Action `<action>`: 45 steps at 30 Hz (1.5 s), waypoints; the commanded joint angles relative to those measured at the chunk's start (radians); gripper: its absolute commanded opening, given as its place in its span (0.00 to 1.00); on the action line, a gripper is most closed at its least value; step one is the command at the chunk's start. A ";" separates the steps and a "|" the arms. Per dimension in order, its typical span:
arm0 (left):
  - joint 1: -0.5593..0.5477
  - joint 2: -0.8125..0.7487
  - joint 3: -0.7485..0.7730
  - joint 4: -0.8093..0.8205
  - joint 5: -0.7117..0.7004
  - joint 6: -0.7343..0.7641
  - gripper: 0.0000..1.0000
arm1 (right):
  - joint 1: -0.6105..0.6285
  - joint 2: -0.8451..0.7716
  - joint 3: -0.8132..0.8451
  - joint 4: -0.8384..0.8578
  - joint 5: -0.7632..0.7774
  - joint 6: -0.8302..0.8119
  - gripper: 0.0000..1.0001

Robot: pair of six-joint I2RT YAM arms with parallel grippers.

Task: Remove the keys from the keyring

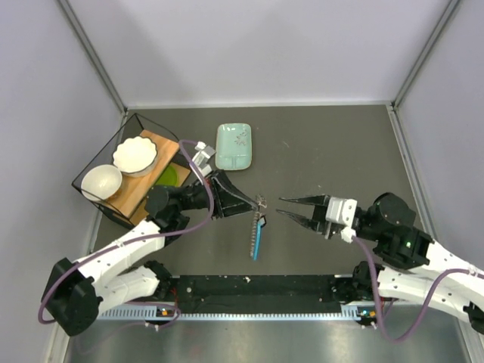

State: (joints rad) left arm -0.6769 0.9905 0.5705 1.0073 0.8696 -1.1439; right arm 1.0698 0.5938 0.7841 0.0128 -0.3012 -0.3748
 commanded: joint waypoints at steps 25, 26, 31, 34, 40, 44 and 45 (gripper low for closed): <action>0.050 0.030 0.088 -0.033 0.170 -0.149 0.00 | 0.010 -0.014 -0.032 0.001 -0.090 -0.673 0.33; 0.051 0.028 0.086 -0.032 0.172 -0.149 0.00 | 0.010 -0.017 -0.029 0.000 -0.088 -0.673 0.33; 0.053 0.030 0.091 -0.036 0.175 -0.146 0.00 | 0.010 0.004 -0.008 -0.011 -0.118 -0.693 0.33; 0.053 0.031 0.088 -0.036 0.174 -0.148 0.00 | 0.010 0.026 0.004 -0.011 -0.145 -0.710 0.33; 0.053 0.036 0.100 -0.036 0.181 -0.155 0.00 | 0.022 0.060 0.009 -0.011 -0.133 -0.753 0.33; 0.053 0.034 0.100 -0.038 0.186 -0.155 0.00 | 0.068 0.089 0.012 -0.036 -0.084 -0.794 0.33; 0.053 0.036 0.097 -0.039 0.186 -0.157 0.00 | 0.079 0.098 0.014 -0.039 -0.073 -0.812 0.33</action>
State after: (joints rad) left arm -0.6289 1.0389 0.6361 0.9245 1.0584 -1.2854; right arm 1.1019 0.6701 0.7494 -0.0181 -0.4084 -1.1278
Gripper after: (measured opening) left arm 0.010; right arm 0.328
